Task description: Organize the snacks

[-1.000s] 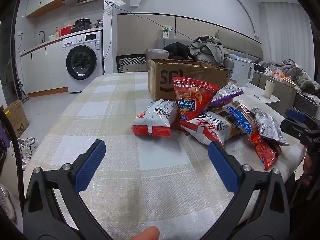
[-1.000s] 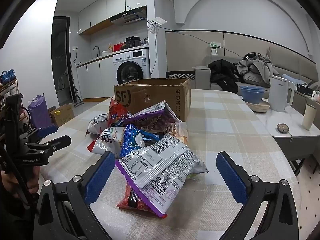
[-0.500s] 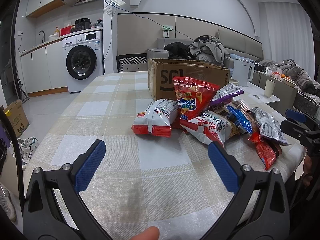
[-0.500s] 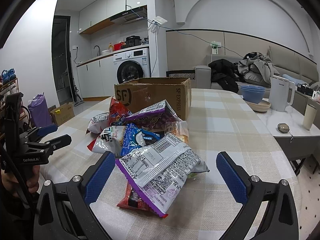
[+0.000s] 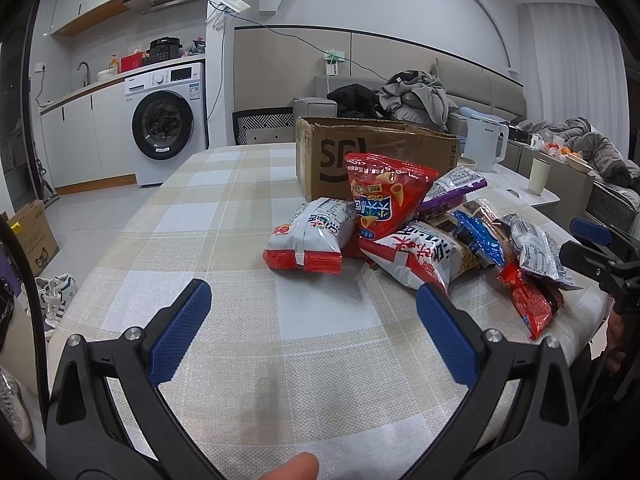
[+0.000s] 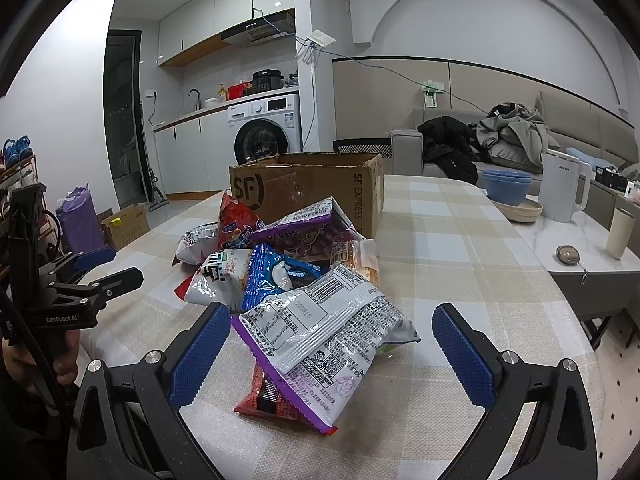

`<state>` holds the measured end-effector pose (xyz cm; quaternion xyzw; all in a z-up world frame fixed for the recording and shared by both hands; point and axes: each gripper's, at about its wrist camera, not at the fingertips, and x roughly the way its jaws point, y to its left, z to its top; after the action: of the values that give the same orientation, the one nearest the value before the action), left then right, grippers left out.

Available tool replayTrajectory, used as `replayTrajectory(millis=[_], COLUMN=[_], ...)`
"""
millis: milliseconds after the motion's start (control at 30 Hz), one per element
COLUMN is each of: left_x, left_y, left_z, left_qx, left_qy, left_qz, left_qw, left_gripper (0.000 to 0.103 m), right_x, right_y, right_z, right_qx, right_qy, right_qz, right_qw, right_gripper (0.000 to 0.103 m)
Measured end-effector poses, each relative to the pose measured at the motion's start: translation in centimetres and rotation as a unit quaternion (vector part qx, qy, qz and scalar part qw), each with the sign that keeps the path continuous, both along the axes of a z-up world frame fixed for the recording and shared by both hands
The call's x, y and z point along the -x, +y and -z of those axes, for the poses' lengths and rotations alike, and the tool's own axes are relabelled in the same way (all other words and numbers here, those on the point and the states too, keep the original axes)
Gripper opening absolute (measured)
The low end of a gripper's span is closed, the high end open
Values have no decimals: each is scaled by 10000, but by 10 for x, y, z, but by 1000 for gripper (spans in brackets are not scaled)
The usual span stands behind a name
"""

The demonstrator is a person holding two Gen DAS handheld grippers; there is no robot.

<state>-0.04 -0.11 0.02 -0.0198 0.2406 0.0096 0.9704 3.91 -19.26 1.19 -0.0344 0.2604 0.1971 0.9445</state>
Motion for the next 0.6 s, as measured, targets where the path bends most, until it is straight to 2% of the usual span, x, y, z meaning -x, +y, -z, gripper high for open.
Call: replayTrajectory(millis=[433, 600], left_x=[1, 1], left_y=[0, 0], left_z=[1, -1], left_qx=[-13, -30], left_qy=[-17, -41], left_qz=[-4, 30], left_qw=[10000, 10000], left_gripper=[102, 102], right_x=[-2, -6], right_y=[3, 4], right_z=[0, -2], right_qx=[60, 188], right_qy=[32, 93], right_qz=[16, 182], right_qw=[10000, 9996], right_gripper=[103, 103])
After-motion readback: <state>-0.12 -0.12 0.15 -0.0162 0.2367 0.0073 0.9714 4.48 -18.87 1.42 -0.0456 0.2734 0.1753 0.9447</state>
